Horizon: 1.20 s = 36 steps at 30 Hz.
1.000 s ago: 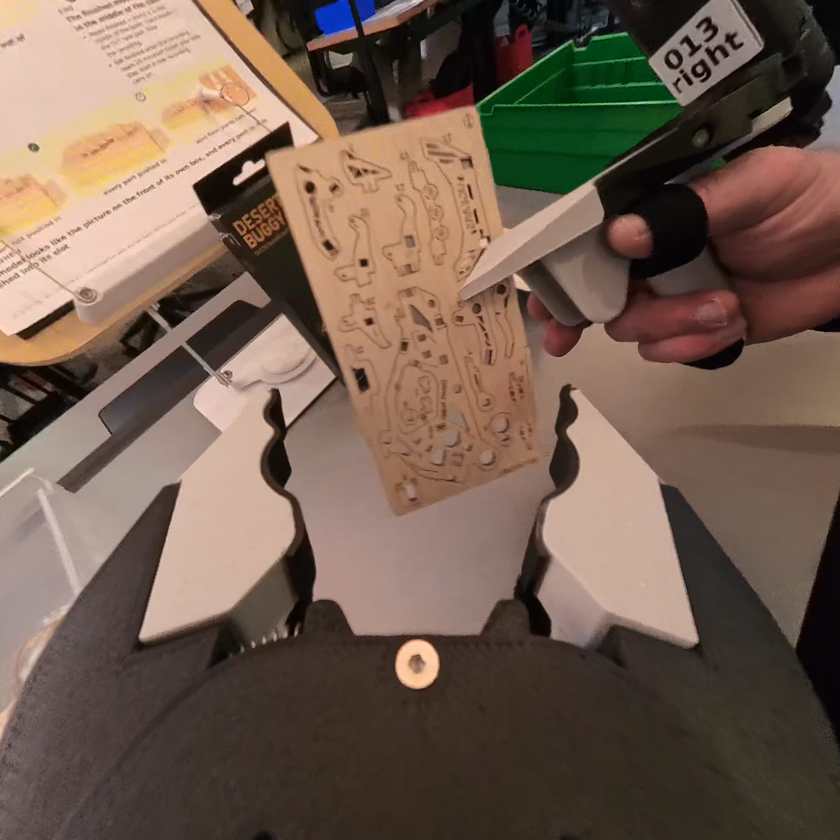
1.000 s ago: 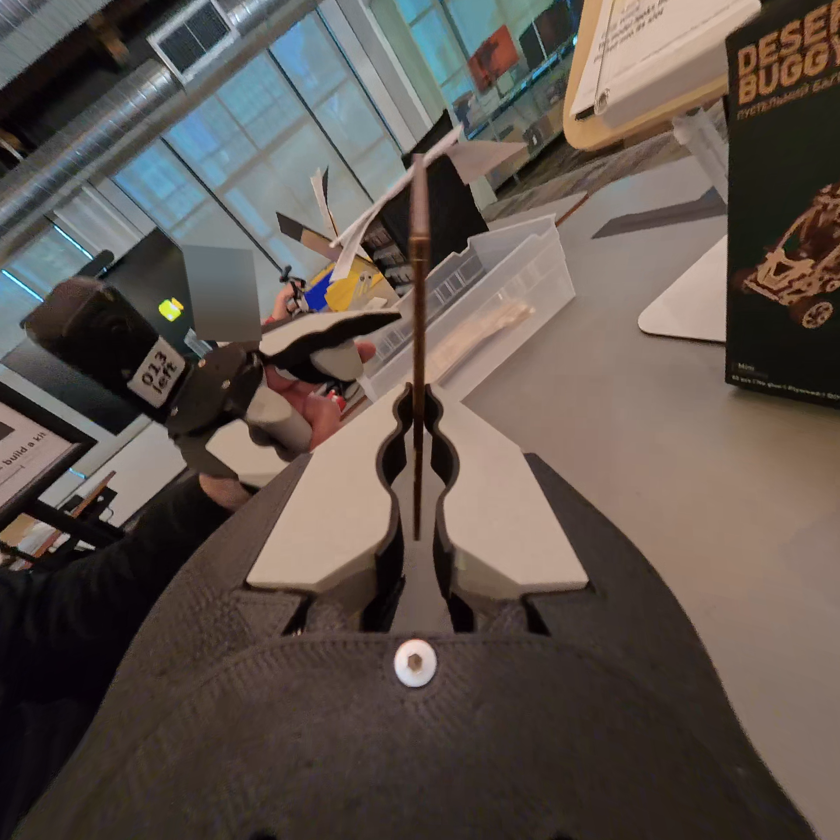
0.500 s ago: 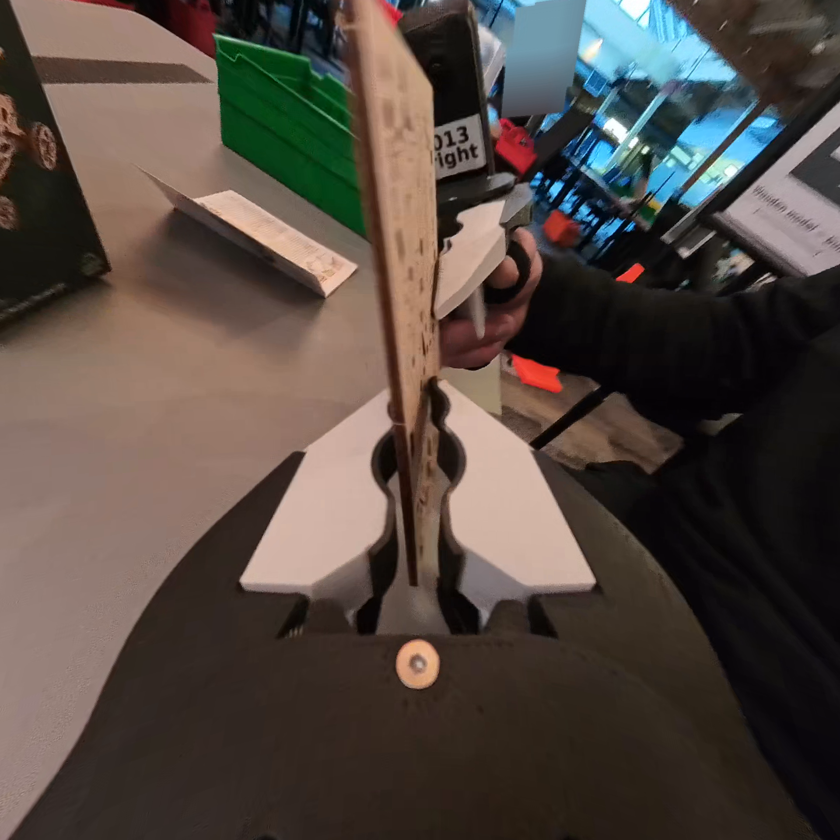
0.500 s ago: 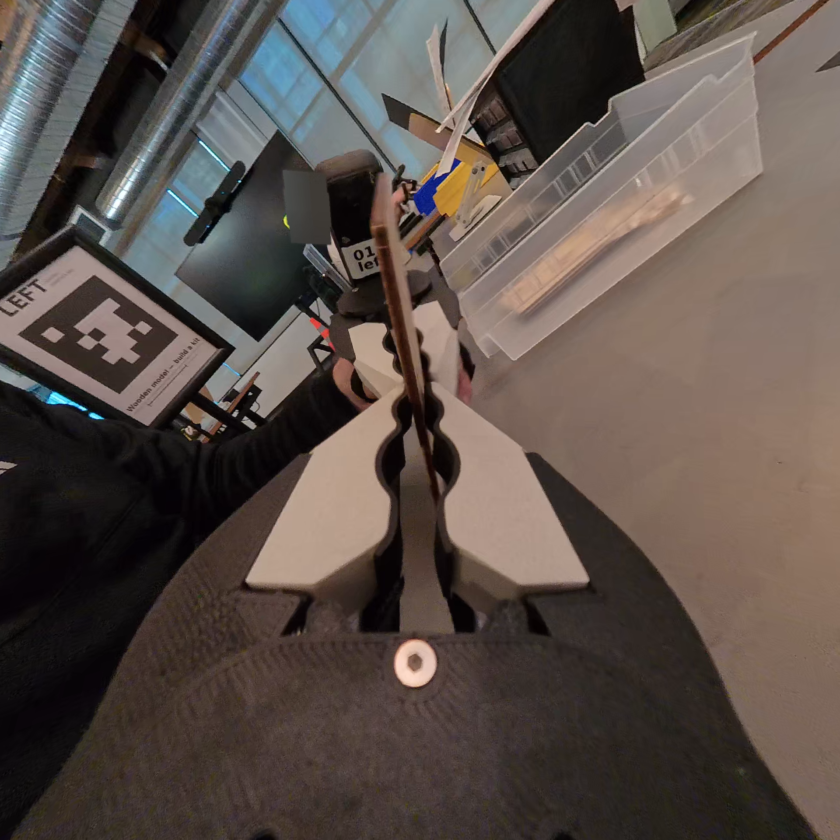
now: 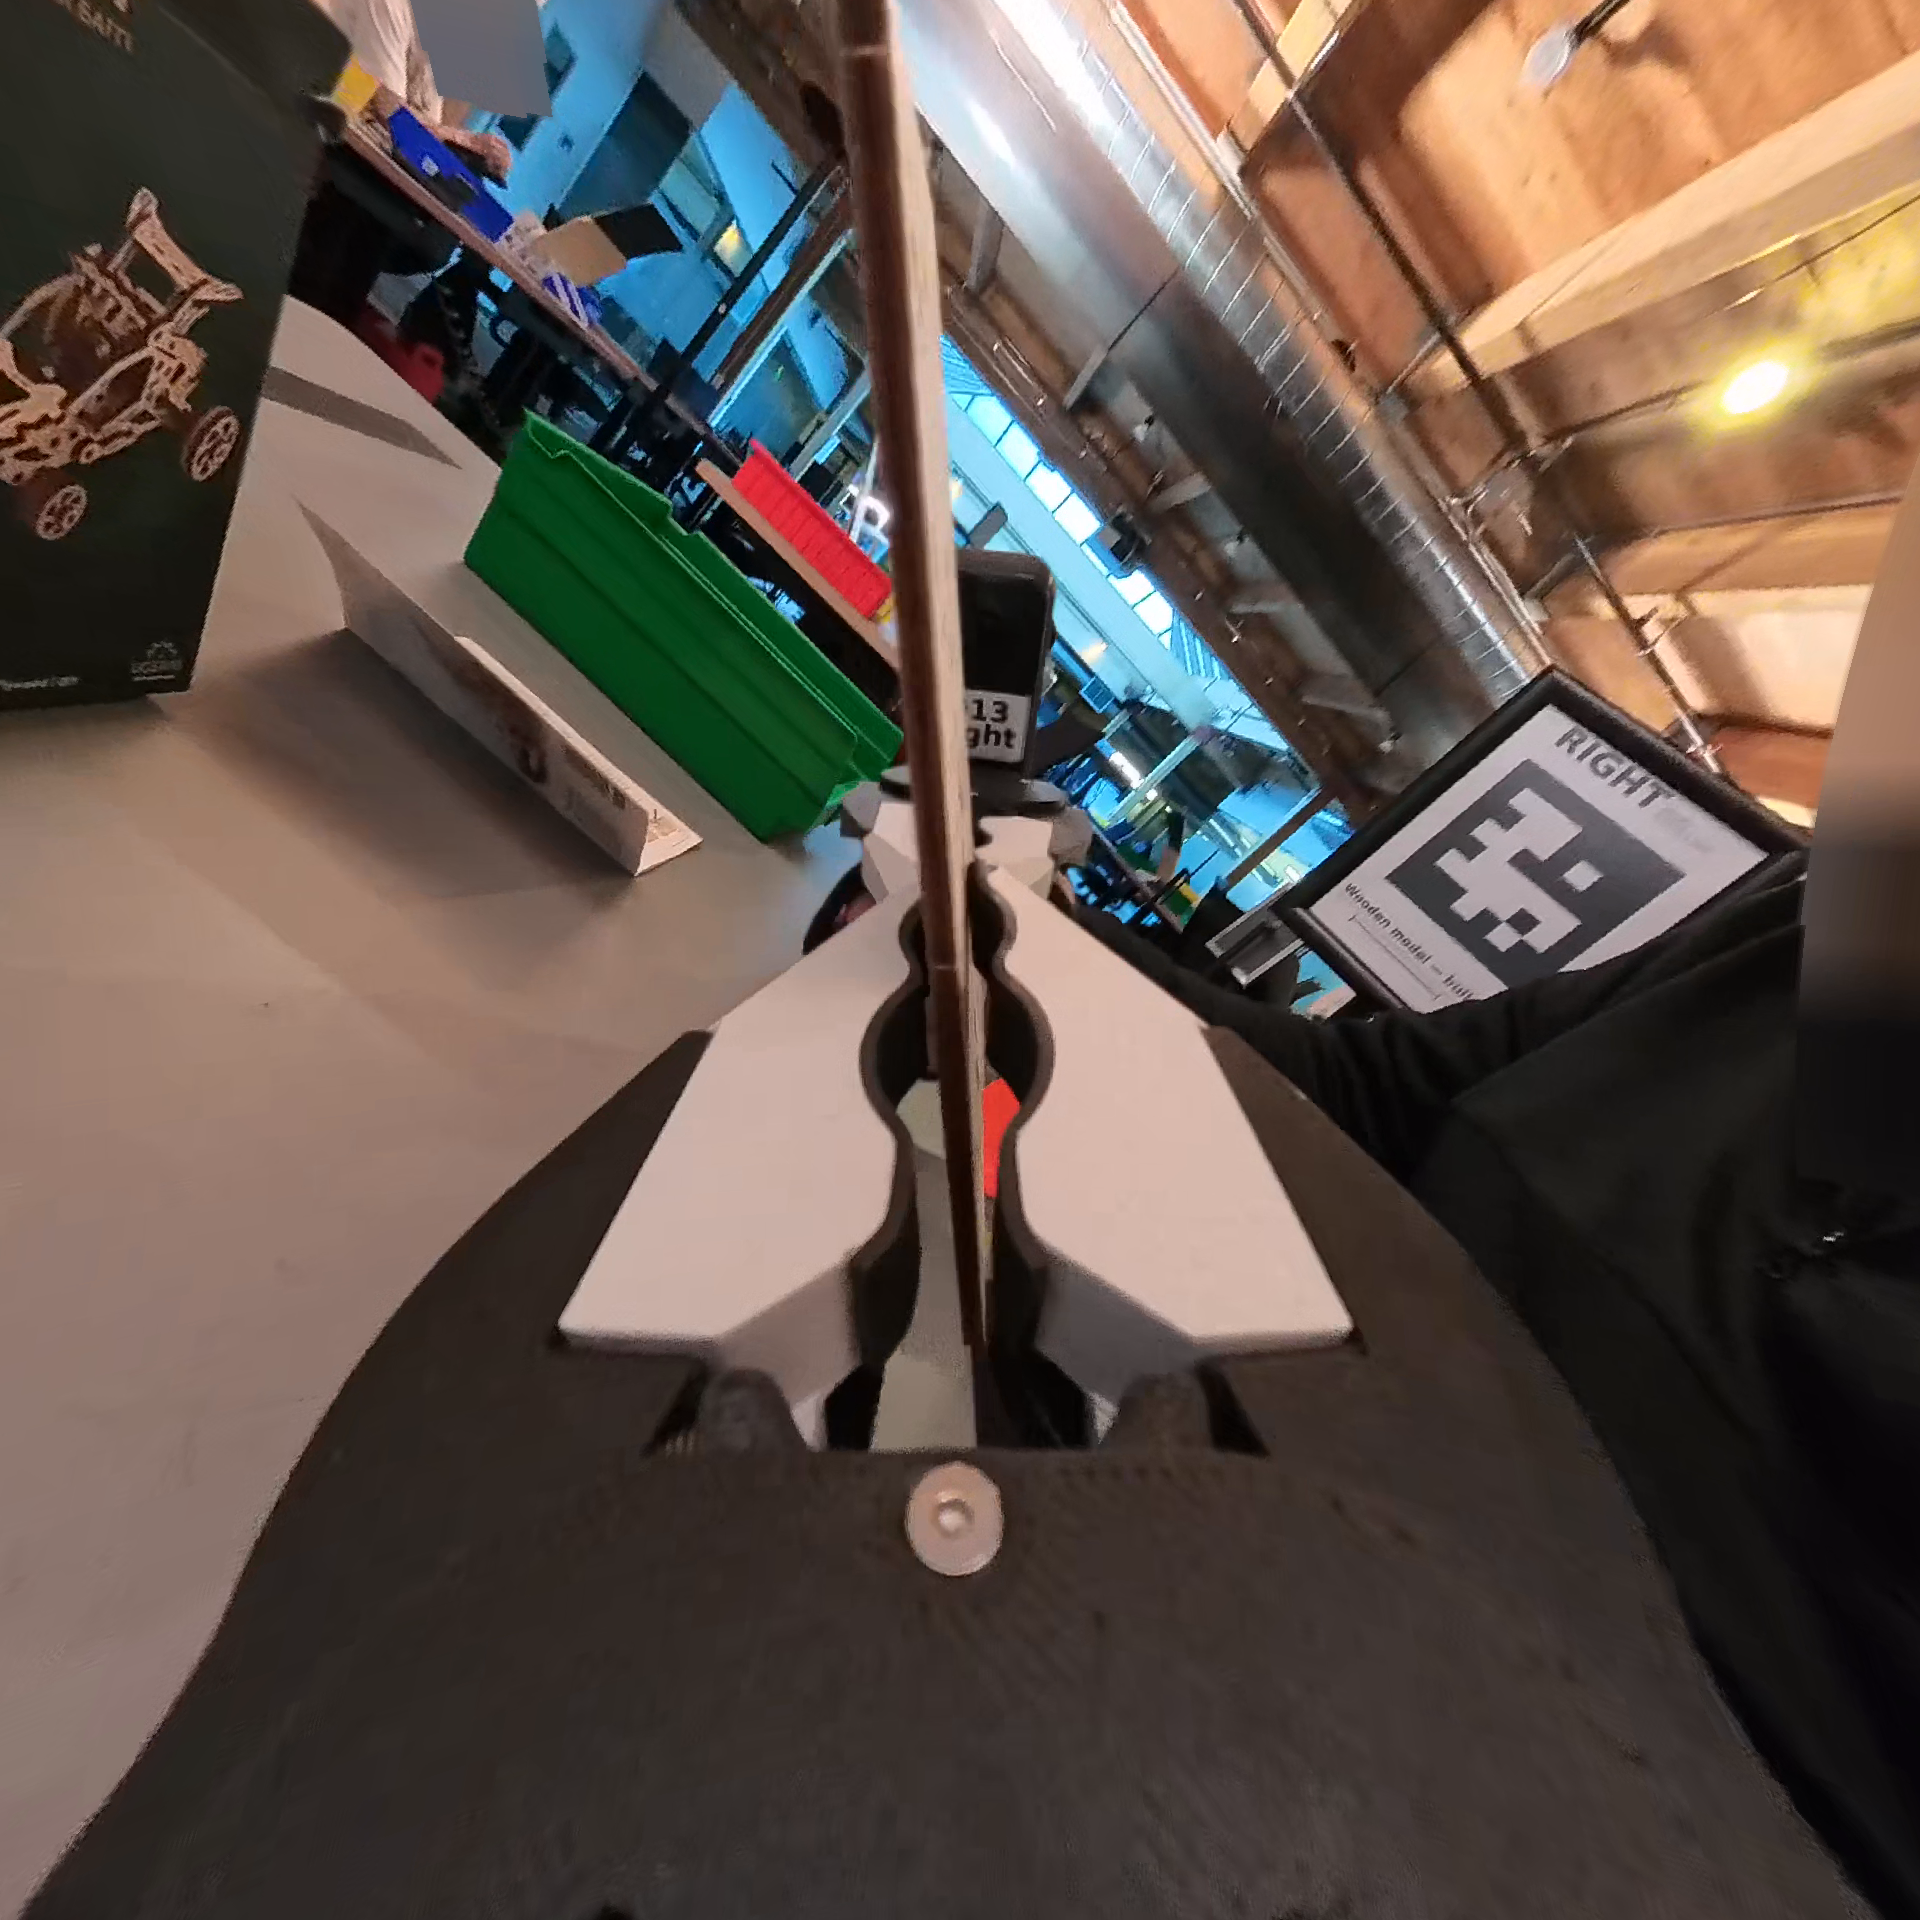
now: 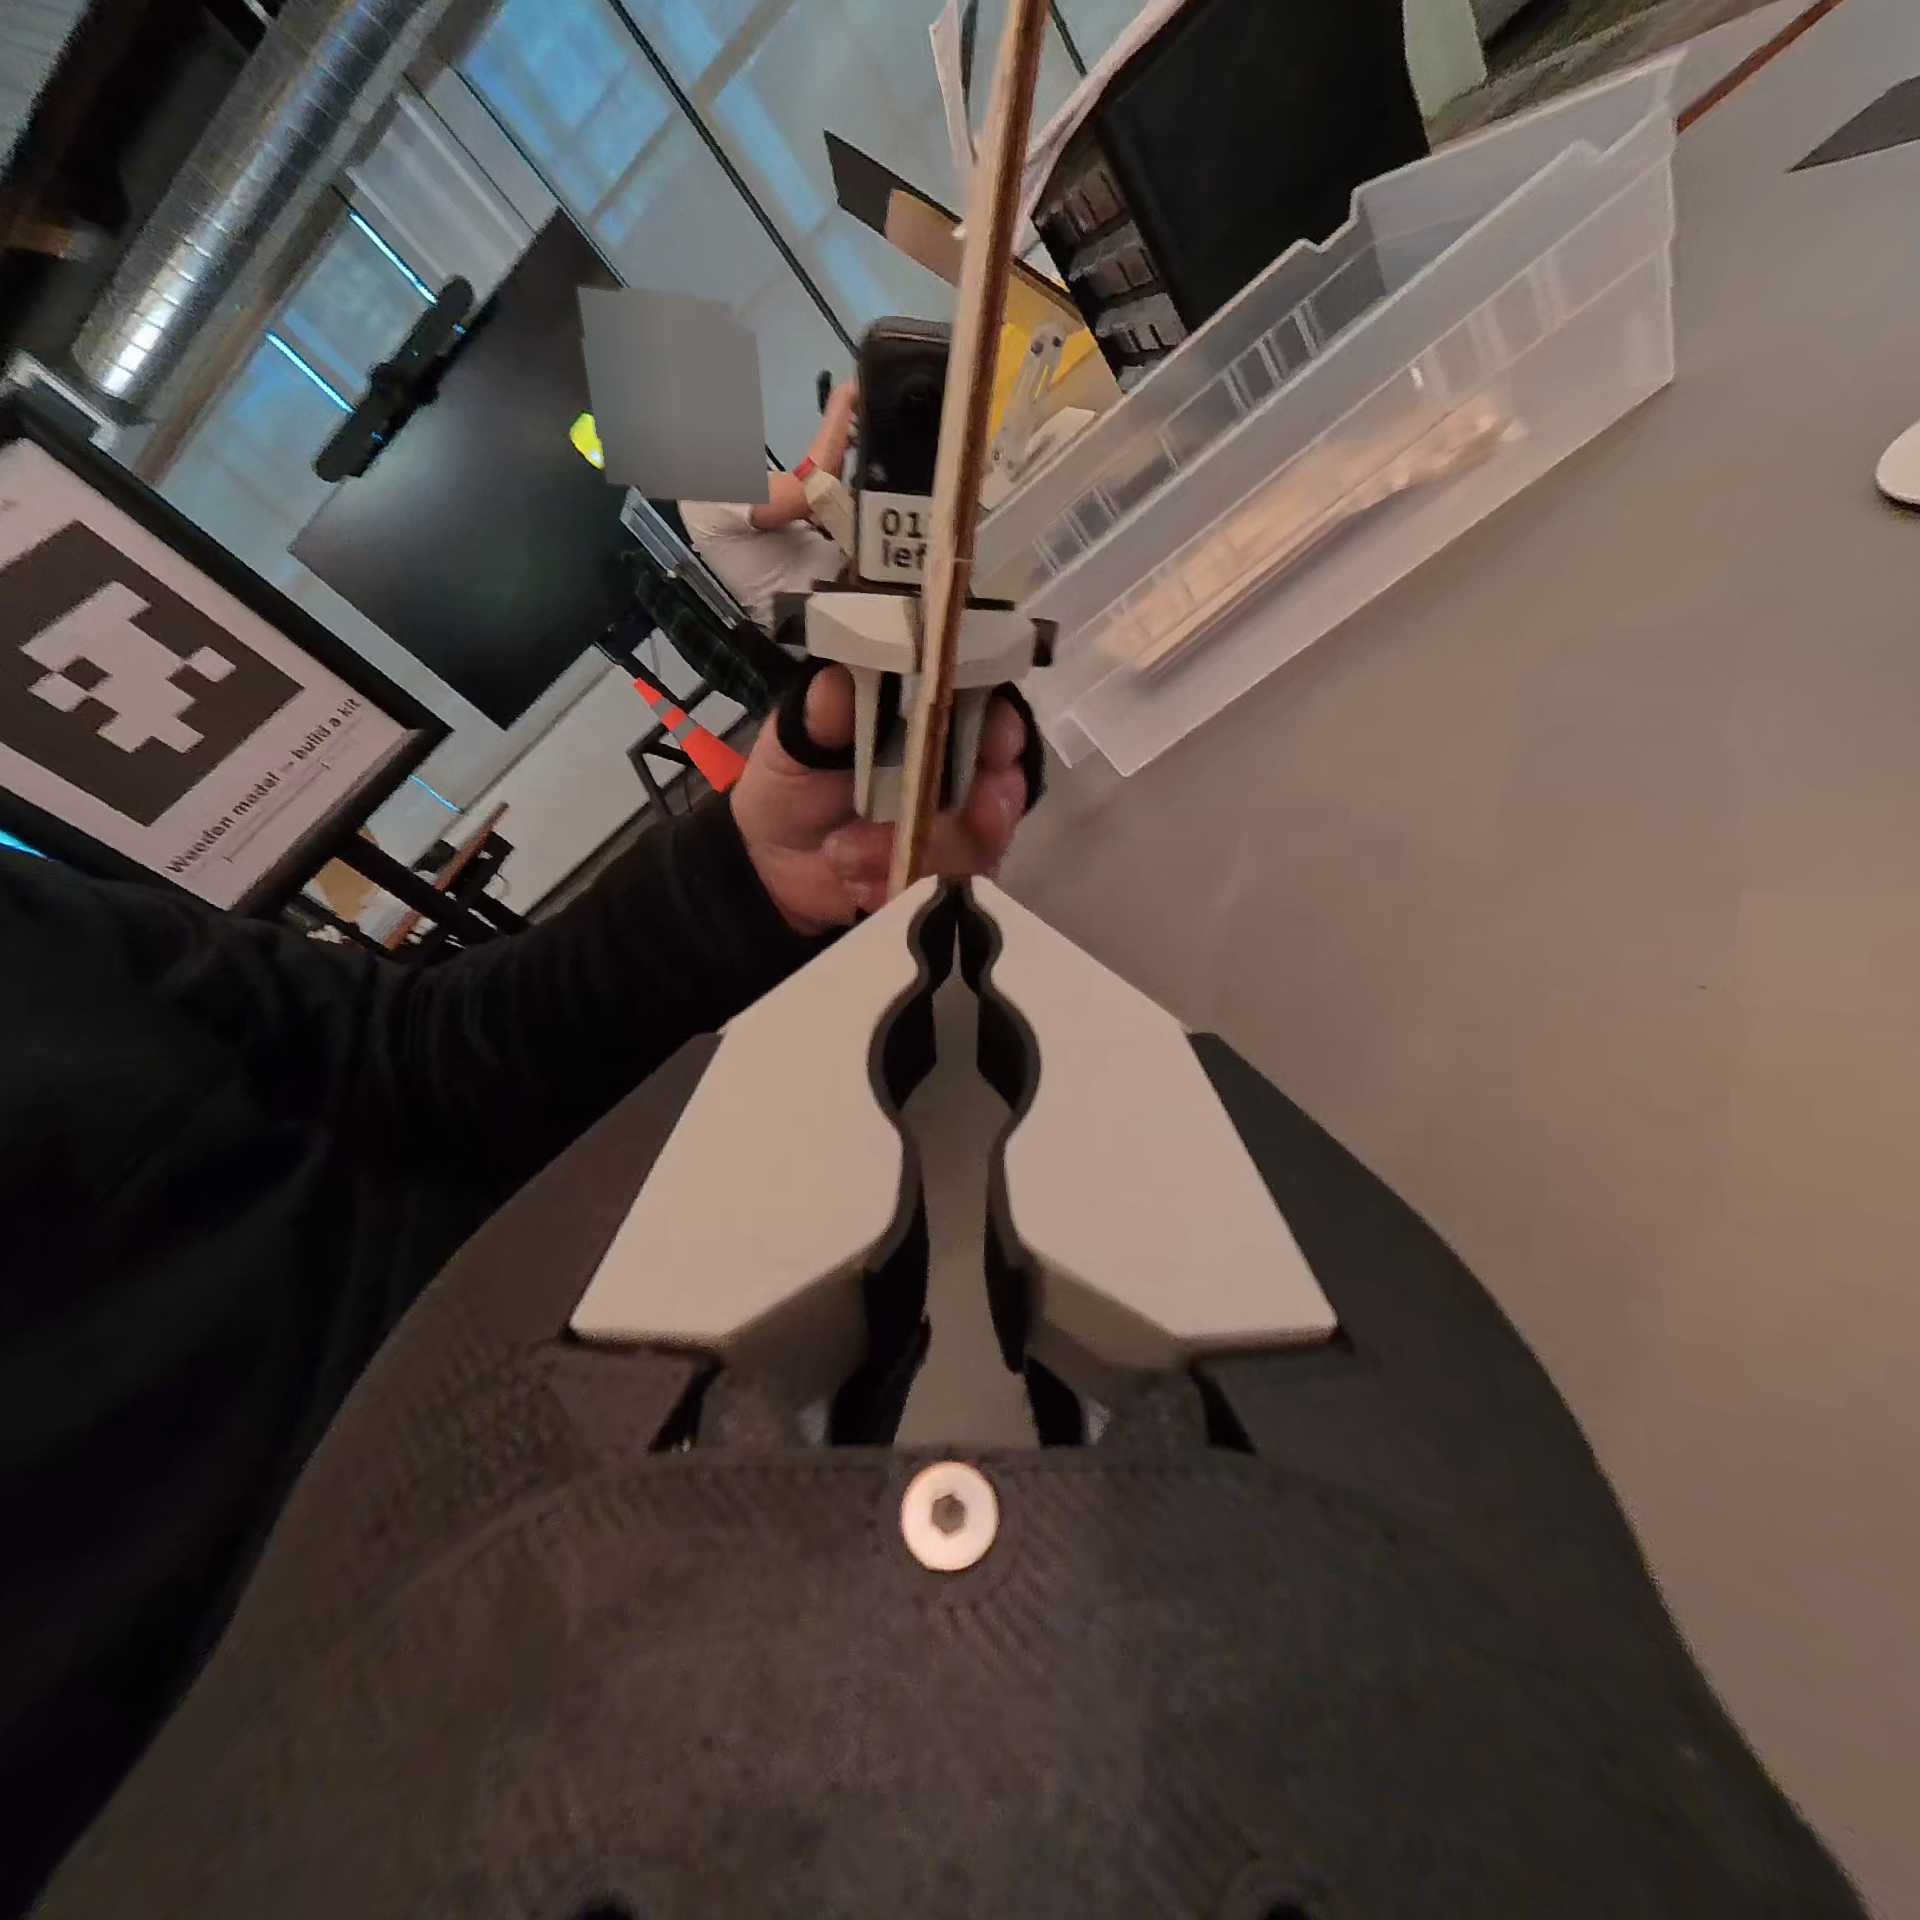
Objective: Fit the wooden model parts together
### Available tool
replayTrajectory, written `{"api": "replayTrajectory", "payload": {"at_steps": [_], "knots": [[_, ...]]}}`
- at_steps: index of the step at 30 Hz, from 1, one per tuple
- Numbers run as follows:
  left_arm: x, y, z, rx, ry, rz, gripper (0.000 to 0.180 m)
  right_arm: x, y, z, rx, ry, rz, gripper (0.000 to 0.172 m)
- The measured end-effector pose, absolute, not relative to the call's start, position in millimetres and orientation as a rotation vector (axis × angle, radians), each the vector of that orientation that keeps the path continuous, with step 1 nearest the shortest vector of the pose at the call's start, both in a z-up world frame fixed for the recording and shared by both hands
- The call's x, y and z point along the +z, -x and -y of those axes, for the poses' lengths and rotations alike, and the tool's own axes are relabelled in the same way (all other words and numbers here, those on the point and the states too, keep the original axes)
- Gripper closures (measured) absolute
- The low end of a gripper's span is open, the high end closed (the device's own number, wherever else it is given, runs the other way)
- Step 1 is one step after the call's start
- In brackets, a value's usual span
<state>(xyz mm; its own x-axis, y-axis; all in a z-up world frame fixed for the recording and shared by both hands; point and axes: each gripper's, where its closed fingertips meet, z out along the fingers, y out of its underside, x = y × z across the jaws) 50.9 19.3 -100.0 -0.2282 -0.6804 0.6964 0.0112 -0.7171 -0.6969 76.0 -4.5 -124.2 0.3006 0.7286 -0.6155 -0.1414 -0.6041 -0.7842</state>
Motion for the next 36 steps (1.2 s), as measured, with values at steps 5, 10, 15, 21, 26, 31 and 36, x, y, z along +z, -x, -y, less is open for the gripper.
{"api": "replayTrajectory", "payload": {"at_steps": [5, 10, 15, 21, 26, 31, 36], "knots": [[-99, -47, -27, -2.012, 1.562, -0.748, 0.179, -122, -78, 6, 1.476, 1.775, 0.496, 0.161], [-93, -51, -23, -2.054, 1.524, -0.746, 0.179, -119, -69, 13, 1.478, 1.769, 0.555, 0.159], [-87, -53, -30, -2.046, 1.488, -0.675, 0.17, -115, -69, 8, 1.49, 1.732, 0.496, 0.17], [-87, -65, 0, -2.109, 1.472, -0.798, 0.143, -105, -69, 6, 1.52, 1.678, 0.461, 0.171], [-96, -74, 0, -2.039, 1.521, -0.817, 0.179, -106, -65, 6, 1.483, 1.699, 0.48, 0.171], [-96, -71, -4, -2.037, 1.523, -0.767, 0.179, -103, -73, 2, 1.357, 1.712, 0.517, 0.159], [-95, -72, 1, -2.046, 1.519, -0.796, 0.179, -103, -69, 6, 1.364, 1.708, 0.563, 0.169]]}}
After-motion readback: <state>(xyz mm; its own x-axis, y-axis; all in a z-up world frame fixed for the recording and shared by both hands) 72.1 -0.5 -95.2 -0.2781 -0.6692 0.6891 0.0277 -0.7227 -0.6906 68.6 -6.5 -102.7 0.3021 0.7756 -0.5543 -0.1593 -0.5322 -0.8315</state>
